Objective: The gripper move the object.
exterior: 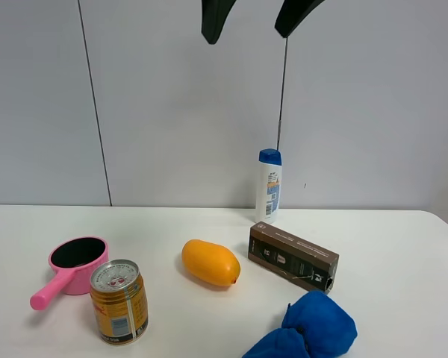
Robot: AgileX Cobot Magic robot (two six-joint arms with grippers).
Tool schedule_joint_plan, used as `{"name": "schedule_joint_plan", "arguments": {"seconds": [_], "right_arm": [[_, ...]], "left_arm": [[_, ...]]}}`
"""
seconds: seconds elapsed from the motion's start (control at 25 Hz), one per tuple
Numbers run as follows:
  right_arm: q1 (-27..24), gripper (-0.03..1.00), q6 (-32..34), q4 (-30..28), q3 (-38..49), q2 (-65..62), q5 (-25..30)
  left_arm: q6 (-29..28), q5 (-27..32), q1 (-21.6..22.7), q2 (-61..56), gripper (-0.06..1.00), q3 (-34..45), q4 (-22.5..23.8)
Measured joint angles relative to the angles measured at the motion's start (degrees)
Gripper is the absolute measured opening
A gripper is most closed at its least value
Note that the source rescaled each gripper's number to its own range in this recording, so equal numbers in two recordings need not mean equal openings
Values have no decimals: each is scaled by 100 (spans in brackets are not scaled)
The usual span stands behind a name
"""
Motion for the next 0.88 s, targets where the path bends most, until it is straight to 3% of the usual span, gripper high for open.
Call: {"name": "schedule_joint_plan", "arguments": {"seconds": [0.44, 0.88], "right_arm": [[-732, 99, 422, -184, 2248, -1356, 30], [-2183, 99, 654, 366, 4750, -3412, -74]], "left_arm": [[0, 0, 0, 0, 100, 0, 0], [0, 0, 0, 0, 100, 0, 0]]}}
